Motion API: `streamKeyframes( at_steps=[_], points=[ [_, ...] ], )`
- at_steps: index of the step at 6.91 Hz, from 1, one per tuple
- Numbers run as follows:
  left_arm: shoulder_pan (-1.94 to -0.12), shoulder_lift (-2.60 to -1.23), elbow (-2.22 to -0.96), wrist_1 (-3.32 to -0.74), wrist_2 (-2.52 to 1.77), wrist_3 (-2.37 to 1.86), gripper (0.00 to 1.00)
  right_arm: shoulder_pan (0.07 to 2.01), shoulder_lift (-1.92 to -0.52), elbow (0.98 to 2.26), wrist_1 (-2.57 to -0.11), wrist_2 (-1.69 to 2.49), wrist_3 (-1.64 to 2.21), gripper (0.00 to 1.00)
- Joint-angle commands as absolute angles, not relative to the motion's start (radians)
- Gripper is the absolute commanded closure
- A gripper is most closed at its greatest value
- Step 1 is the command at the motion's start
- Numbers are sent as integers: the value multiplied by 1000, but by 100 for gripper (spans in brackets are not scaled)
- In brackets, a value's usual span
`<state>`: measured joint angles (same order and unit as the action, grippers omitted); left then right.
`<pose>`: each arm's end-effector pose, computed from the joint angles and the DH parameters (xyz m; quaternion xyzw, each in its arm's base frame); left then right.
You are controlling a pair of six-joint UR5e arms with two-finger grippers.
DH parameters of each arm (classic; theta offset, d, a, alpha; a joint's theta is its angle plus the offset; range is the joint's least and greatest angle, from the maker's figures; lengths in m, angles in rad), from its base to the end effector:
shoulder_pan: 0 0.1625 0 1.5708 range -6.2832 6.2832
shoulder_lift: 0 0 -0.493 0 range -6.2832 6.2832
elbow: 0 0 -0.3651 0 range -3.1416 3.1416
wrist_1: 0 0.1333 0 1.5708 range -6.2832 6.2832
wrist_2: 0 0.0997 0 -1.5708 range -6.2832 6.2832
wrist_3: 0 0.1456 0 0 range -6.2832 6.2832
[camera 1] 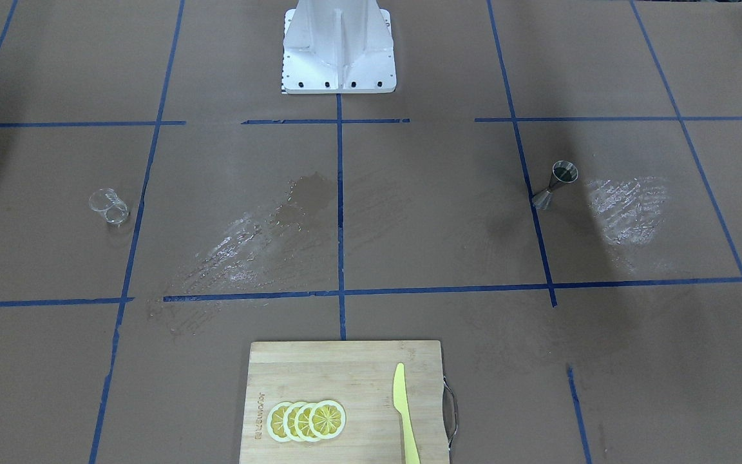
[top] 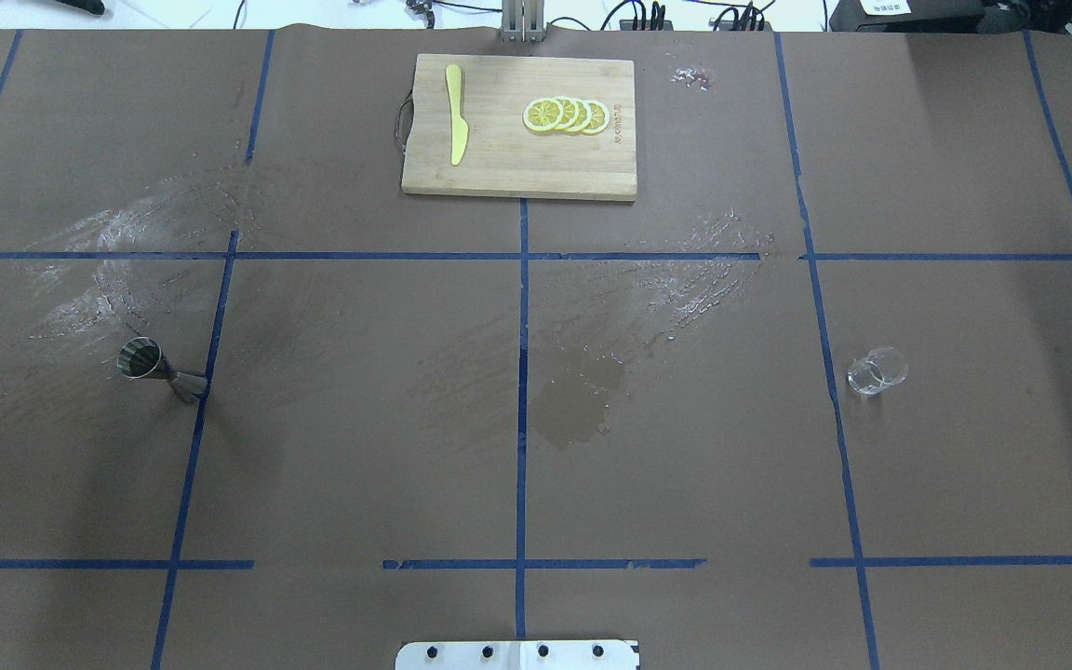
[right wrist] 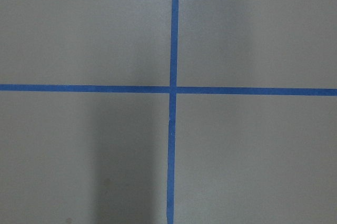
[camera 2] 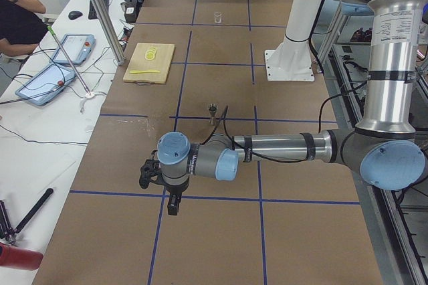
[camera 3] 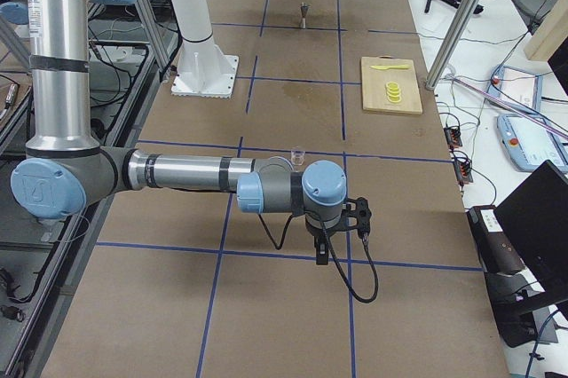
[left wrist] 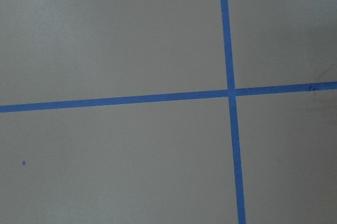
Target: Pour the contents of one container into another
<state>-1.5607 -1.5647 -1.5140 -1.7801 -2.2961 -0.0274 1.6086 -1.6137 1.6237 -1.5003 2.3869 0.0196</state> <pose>-0.0319 -0.4762 0.7717 0.0617 0.3550 0.0179 0.9326 0.0443 -0.4500 0.7428 0.0405 -0.3961 0.0104 0.9172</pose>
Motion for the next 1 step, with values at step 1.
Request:
streamKeyframes(
  at_steps=[1],
  points=[
    [-1562,-1565,-1514,-1787,-2312,-28,0,1609,-1614,1623,-1499,2387,18,0]
  ],
)
